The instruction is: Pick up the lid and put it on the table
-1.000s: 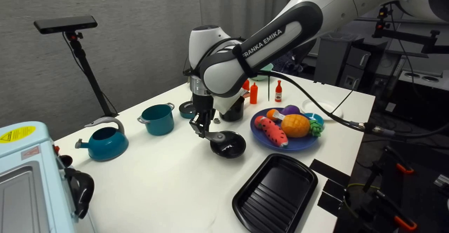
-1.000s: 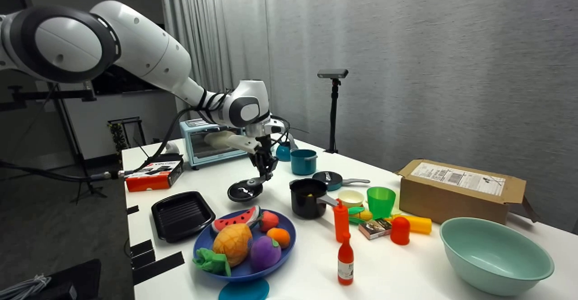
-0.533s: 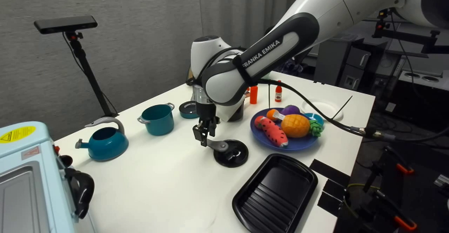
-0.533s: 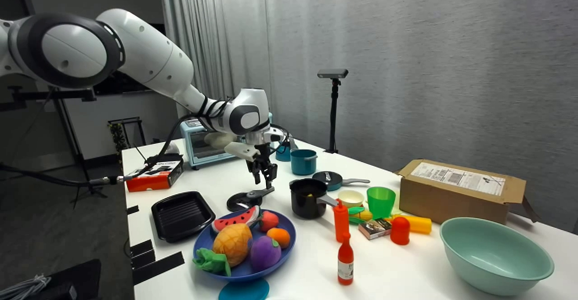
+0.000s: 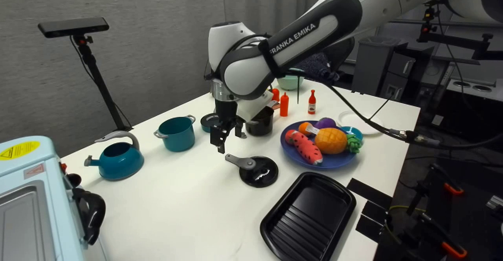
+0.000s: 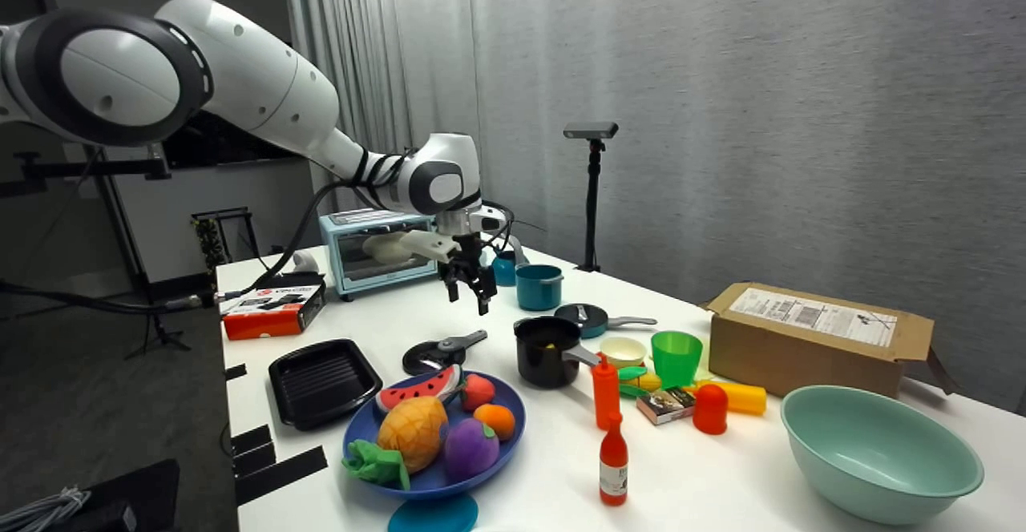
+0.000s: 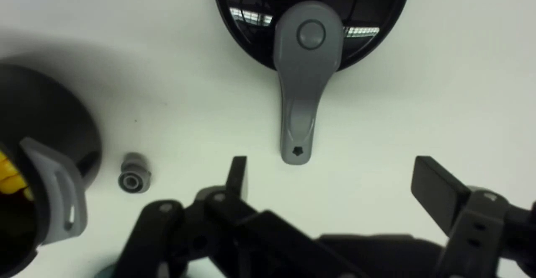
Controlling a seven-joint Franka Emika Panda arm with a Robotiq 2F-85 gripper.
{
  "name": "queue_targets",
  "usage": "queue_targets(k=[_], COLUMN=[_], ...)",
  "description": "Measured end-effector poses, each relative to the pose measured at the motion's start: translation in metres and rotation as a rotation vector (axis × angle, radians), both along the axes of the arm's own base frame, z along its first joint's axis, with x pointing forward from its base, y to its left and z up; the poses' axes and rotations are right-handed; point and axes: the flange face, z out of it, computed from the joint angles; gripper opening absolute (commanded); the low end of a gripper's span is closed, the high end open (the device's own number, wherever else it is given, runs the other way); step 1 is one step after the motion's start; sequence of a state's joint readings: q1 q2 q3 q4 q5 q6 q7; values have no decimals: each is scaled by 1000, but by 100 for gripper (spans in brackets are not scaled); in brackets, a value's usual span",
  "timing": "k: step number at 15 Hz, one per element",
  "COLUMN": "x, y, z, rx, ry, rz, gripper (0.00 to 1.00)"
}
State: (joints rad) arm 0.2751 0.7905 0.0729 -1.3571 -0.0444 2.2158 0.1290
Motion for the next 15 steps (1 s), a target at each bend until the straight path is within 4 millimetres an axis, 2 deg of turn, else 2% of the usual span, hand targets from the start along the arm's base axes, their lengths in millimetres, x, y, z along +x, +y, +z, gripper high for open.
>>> queue_targets(k=[4,8,12,15], x=[8,15,15,12], y=[-13,-42,-82,-112], z=[54,105,137,152], rx=[4,13,3,-9], ry=[-35,-102,-135,-147], rz=[-30,-72,-121,-161], gripper=[100,100,100,100])
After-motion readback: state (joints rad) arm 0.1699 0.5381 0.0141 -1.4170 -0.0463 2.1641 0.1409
